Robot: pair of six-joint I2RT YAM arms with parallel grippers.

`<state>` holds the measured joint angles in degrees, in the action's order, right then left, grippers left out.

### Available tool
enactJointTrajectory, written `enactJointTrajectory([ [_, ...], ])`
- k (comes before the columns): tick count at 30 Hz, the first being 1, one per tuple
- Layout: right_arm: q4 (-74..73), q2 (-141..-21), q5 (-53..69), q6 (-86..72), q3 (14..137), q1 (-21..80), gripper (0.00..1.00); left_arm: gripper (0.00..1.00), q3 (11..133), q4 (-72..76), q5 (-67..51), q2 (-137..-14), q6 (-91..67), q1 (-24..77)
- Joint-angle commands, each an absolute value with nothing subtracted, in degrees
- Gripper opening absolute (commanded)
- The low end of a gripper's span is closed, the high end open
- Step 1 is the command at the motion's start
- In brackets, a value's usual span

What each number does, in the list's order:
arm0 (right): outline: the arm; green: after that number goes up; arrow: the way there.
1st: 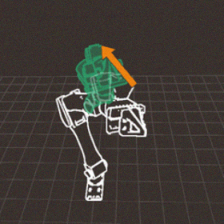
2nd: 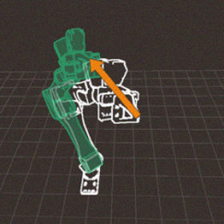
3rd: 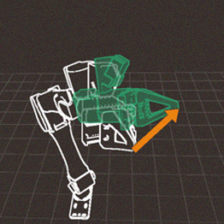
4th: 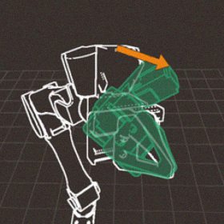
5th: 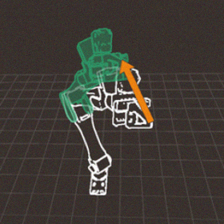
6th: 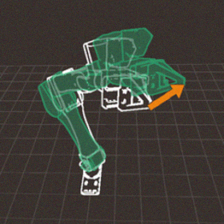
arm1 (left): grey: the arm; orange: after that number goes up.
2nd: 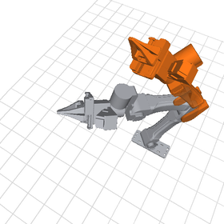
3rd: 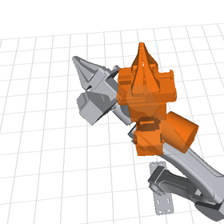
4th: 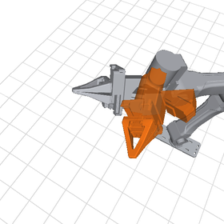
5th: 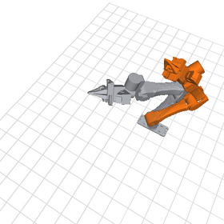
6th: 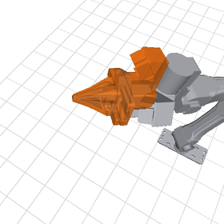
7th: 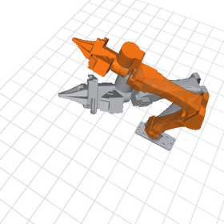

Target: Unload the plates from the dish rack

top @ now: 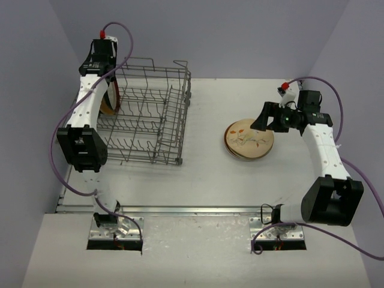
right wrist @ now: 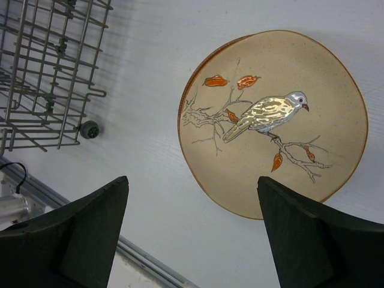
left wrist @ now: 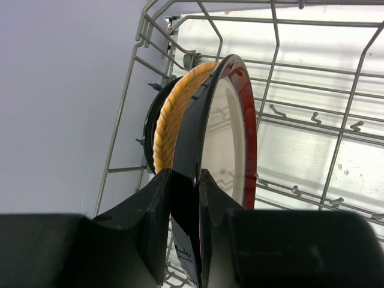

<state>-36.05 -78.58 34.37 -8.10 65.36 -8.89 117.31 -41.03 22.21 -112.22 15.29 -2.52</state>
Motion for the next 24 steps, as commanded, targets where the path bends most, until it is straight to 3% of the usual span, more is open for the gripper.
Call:
enactJointTrajectory([
  [1, -32.73, -79.12, 38.2, -10.53, 68.57, -8.07, 0.88, 0.0, 123.18, -35.65, 20.14, -103.19, 11.07, -2.72],
  [13, -29.1, -80.64, 45.37, -16.9, 71.1, -6.29, 0.88, 0.0, 122.13, -36.4, 5.57, -92.26, -3.42, -4.23],
  [24, -19.11, -79.06, 55.66, -25.4, 68.89, -5.37, 0.89, 0.0, 100.37, -18.48, -44.51, -81.14, -26.47, -8.88],
])
